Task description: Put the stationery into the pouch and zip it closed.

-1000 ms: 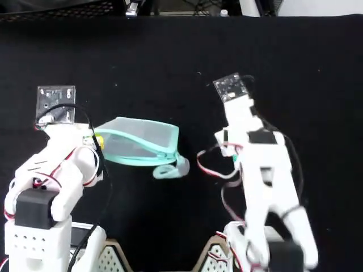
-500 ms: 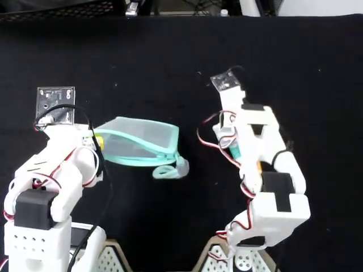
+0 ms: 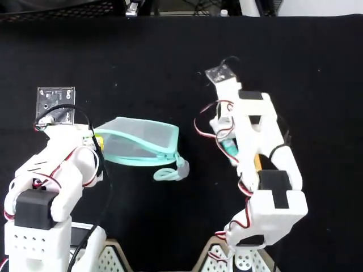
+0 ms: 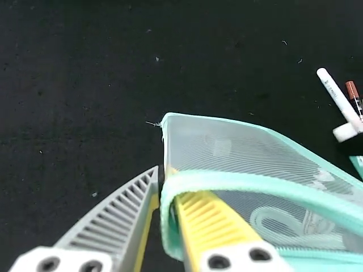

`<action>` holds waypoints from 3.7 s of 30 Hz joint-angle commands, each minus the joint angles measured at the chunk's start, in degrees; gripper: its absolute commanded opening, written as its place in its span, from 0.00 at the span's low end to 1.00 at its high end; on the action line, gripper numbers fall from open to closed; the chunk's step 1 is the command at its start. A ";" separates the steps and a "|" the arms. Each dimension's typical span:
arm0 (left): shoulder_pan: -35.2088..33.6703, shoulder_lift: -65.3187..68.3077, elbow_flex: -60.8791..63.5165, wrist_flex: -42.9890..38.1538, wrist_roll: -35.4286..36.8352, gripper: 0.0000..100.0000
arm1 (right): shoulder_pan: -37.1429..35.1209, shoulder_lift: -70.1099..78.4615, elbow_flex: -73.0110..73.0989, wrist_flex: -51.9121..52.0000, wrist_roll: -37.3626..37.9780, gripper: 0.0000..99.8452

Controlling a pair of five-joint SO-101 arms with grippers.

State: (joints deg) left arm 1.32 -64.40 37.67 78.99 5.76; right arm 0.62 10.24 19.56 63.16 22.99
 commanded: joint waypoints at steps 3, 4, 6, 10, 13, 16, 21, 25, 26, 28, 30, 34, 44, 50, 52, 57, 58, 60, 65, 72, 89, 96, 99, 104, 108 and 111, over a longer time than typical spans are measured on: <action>-0.04 0.09 -0.31 -1.05 -0.09 0.03 | -2.20 -6.90 0.84 5.36 -0.18 0.01; -0.04 0.09 -0.31 -1.05 -0.09 0.03 | -2.64 -9.10 3.21 5.27 -0.26 0.01; -0.04 0.09 -0.31 -1.05 -0.09 0.03 | -4.66 -14.46 8.92 4.22 -0.35 0.01; -0.04 0.09 -0.31 -1.05 -0.09 0.03 | -8.79 -27.74 22.73 0.53 -0.53 0.01; -0.04 0.09 -0.31 -1.05 -0.09 0.03 | -10.81 -36.00 30.99 -0.26 -0.53 0.01; -0.04 0.09 -0.31 -1.05 -0.09 0.03 | -10.81 -39.87 35.12 -0.26 -0.26 0.01; -0.04 0.09 -0.31 -1.05 -0.09 0.03 | -10.81 -36.53 35.56 -0.26 -0.09 0.10; -0.04 0.09 -0.31 -1.05 -0.09 0.03 | -10.99 -29.41 32.92 -0.26 0.00 0.16; -0.04 0.09 -0.31 -1.05 -0.09 0.03 | -10.99 -27.47 31.78 -0.26 0.00 0.15; -0.04 0.09 -0.31 -1.05 -0.09 0.03 | -10.99 -24.13 28.88 0.18 0.00 0.13; -0.04 0.09 -0.31 -1.05 -0.09 0.03 | -10.99 -21.41 26.33 0.18 0.00 0.12; -0.04 0.09 -0.31 -1.05 -0.09 0.03 | -11.16 -17.98 23.43 0.18 0.00 0.12; -0.04 0.09 -0.31 -1.14 -0.09 0.03 | -11.43 -14.20 19.30 1.23 0.09 0.12; -0.04 0.09 -0.31 -1.14 -0.09 0.03 | -16.35 -13.49 17.98 4.13 1.76 0.21; -0.13 0.09 -0.31 -1.14 -0.09 0.03 | -16.79 -13.32 17.36 3.78 1.49 0.20; -0.13 0.09 -0.31 -1.14 -0.09 0.03 | -16.44 -13.14 16.57 2.55 1.49 0.14; -0.13 0.09 -0.31 -1.14 -0.09 0.03 | -16.53 -13.14 16.48 2.55 1.49 0.15; -0.13 0.09 -0.31 -1.14 -0.09 0.03 | -16.53 -13.14 16.48 1.93 1.76 0.15; -0.13 0.09 -0.31 -1.05 -0.09 0.03 | -16.44 -11.38 17.10 0.18 1.93 0.15; -0.31 0.09 -0.31 -1.05 -0.09 0.03 | -16.44 -2.86 14.29 -0.35 1.76 0.14; -0.13 0.09 -0.31 -0.97 -0.09 0.03 | -10.81 -37.32 22.02 4.40 1.58 0.01; -0.13 0.09 -0.31 -0.97 -0.09 0.03 | -10.81 -74.33 15.52 17.58 -0.44 0.01; -0.13 0.09 -0.22 -0.97 -0.09 0.03 | -12.66 -82.95 11.30 17.58 -4.75 0.01; -0.13 0.09 -0.22 -0.97 -0.09 0.03 | -22.77 -88.75 6.73 12.92 -9.05 0.01; -0.13 0.09 -0.22 -0.97 -0.09 0.03 | -30.07 -89.71 0.92 8.79 -14.15 0.01; -0.13 0.09 -0.22 -0.97 -0.09 0.03 | -34.73 -87.60 -0.48 5.54 -15.03 0.01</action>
State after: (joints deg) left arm 1.32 -64.40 37.67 78.99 5.76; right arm -30.07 -79.08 22.20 72.22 9.19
